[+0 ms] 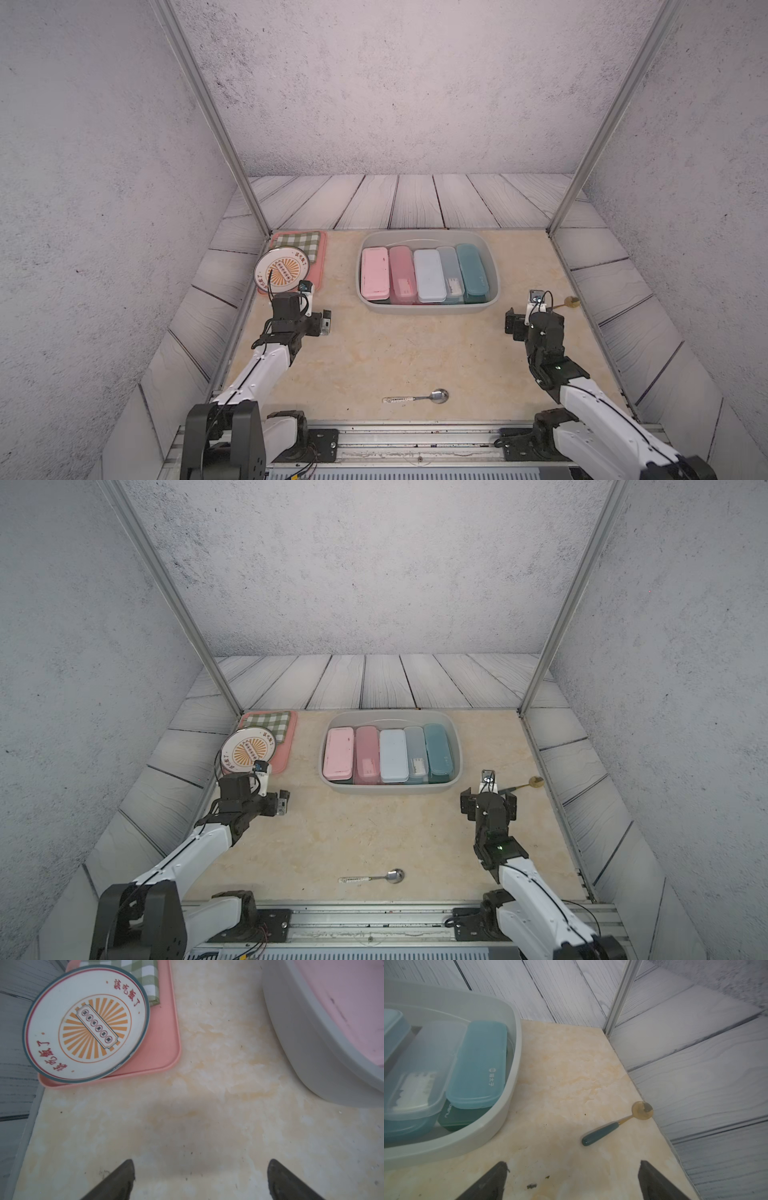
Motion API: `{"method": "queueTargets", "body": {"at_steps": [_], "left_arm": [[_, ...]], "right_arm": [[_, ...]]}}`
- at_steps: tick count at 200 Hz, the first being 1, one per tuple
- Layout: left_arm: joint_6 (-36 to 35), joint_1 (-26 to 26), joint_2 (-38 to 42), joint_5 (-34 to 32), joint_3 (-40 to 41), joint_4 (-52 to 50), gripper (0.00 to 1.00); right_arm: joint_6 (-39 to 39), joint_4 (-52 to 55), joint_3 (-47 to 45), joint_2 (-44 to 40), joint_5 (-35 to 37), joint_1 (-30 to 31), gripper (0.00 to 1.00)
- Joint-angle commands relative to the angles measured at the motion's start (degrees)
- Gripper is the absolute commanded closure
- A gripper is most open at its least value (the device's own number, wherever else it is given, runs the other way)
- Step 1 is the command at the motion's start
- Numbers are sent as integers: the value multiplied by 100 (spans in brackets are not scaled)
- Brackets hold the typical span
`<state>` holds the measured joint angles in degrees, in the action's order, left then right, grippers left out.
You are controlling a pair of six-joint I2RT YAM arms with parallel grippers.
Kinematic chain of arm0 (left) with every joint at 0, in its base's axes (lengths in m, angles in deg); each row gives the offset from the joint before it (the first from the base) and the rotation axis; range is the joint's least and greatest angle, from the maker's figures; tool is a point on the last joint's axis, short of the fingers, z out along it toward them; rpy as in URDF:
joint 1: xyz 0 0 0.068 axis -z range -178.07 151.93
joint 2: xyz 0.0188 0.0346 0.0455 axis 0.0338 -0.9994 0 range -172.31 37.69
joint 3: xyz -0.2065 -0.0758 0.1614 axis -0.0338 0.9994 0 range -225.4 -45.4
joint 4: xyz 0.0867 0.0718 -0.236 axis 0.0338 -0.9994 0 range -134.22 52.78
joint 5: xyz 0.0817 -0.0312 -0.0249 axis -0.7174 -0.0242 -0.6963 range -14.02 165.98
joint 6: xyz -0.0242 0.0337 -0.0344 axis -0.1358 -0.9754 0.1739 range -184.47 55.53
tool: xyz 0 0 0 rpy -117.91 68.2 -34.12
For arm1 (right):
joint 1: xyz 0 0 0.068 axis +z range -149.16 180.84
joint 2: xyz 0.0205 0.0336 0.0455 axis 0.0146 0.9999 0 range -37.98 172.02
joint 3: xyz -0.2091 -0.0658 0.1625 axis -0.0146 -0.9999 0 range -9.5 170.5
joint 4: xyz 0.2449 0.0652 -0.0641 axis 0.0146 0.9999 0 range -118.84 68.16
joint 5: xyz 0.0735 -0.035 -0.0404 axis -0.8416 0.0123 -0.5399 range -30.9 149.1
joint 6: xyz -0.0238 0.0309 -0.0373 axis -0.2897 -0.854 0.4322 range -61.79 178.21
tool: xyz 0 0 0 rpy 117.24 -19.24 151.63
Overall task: Put the pencil case into the storage box
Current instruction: Reset both arms
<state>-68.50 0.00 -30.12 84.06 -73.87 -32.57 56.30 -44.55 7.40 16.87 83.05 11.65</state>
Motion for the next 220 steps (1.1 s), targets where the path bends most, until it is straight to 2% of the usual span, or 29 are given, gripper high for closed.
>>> {"method": "queueTargets", "body": {"at_steps": [1, 27, 42, 62, 74, 90, 113, 137, 156, 169, 220], "left_arm": [[323, -213, -259, 38, 318, 1699, 0], [515, -272, -313, -80, 555, 2527, 0], [492, -268, -379, -157, 849, 3285, 0], [559, -267, -584, -261, 902, 3775, 0], [635, -272, -719, -238, 861, 3871, 0], [715, -262, -1120, -244, 947, 4445, 0], [732, -248, -1698, -310, 924, 4929, 0], [684, -239, -1969, -268, 675, 4746, 0], [638, -80, -1980, -673, 194, 3812, 0], [483, 68, -1993, -721, 129, 3704, 0], [526, 64, -1984, -768, 147, 3728, 0]], "right_arm": [[59, -2010, -38, 958, -512, -249, 1], [-28, -3340, 28, 2129, -933, -587, 1], [-166, -3306, 223, 2629, -1277, -792, 1], [-95, -4080, 144, 3237, -1401, -811, 1], [-64, -4221, 109, 3285, -1454, -809, 1], [-70, -3693, 205, 3085, -1448, -811, 1], [-97, -3661, 287, 3151, -1350, -815, 1], [-467, -2690, 848, 3254, -615, -815, 1], [-446, -2729, 831, 3261, -602, -802, 1], [-442, -2719, 832, 3259, -611, -802, 1], [-445, -2719, 829, 3260, -602, -804, 1]]}}
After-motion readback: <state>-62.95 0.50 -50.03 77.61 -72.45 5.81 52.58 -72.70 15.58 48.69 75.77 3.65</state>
